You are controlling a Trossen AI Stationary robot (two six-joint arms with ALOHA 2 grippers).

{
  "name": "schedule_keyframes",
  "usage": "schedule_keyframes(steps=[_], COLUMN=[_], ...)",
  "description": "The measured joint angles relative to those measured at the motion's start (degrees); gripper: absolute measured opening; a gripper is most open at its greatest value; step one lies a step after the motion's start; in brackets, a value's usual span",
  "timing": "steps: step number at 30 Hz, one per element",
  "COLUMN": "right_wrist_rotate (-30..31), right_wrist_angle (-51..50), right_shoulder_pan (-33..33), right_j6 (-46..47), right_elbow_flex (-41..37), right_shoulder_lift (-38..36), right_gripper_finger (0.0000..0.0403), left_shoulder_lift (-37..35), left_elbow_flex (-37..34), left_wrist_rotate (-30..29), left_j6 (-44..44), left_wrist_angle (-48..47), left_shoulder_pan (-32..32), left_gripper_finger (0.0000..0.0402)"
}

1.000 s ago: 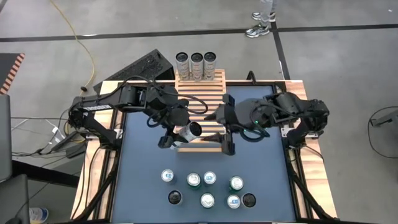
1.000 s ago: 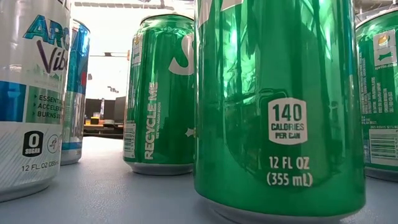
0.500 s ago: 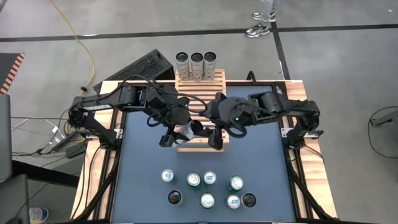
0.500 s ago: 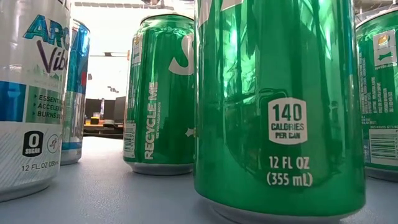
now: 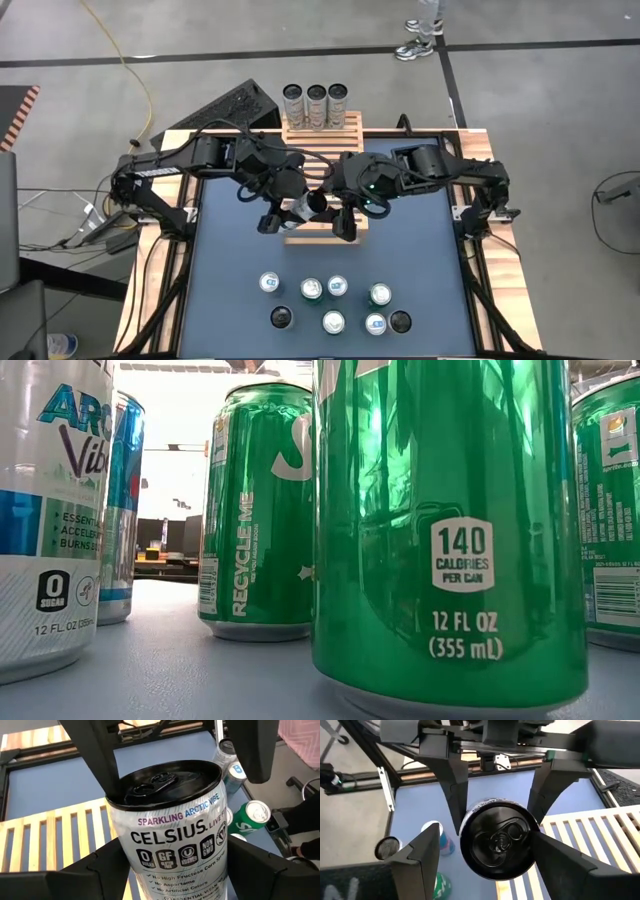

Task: Place canned beverage on shelf
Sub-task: Put the white blue soda can on the shelf

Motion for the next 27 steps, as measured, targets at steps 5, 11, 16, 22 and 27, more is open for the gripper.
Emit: schedule_keyframes(steps=[5, 11, 16, 22, 27], right_wrist_rotate=[0.37, 0.62, 0.95, 2.09, 2.02], right_wrist_angle=[0.90, 0.35, -1.72, -4.06, -2.63], right_shoulder_pan=[1.48, 1.84, 1.96, 1.91, 1.53], right_j6=[-1.65, -3.01, -3.07, -4.53, -6.91], right_elbow_flex=[-0.02, 0.00, 0.00, 0.00, 0.00], right_shoulder_lift=[-0.85, -1.57, -1.60, -1.60, -1.60], right_gripper_finger=[0.0277, 0.0277, 0.0277, 0.0277, 0.0277], left_shoulder_lift=[-0.05, -0.06, -0.06, -0.06, -0.06], left_elbow_flex=[0.07, 0.07, 0.07, 0.07, 0.07], left_wrist_rotate=[-0.88, -1.87, -2.36, -2.35, -2.37], left_j6=[0.05, 0.36, 0.36, 0.36, 0.42], left_wrist_angle=[-0.61, -0.65, -0.70, -0.76, -0.74], left_shoulder_pan=[-0.09, -0.02, -0.04, -0.04, -0.04], left_gripper_finger=[0.0261, 0.0261, 0.0261, 0.0261, 0.0261])
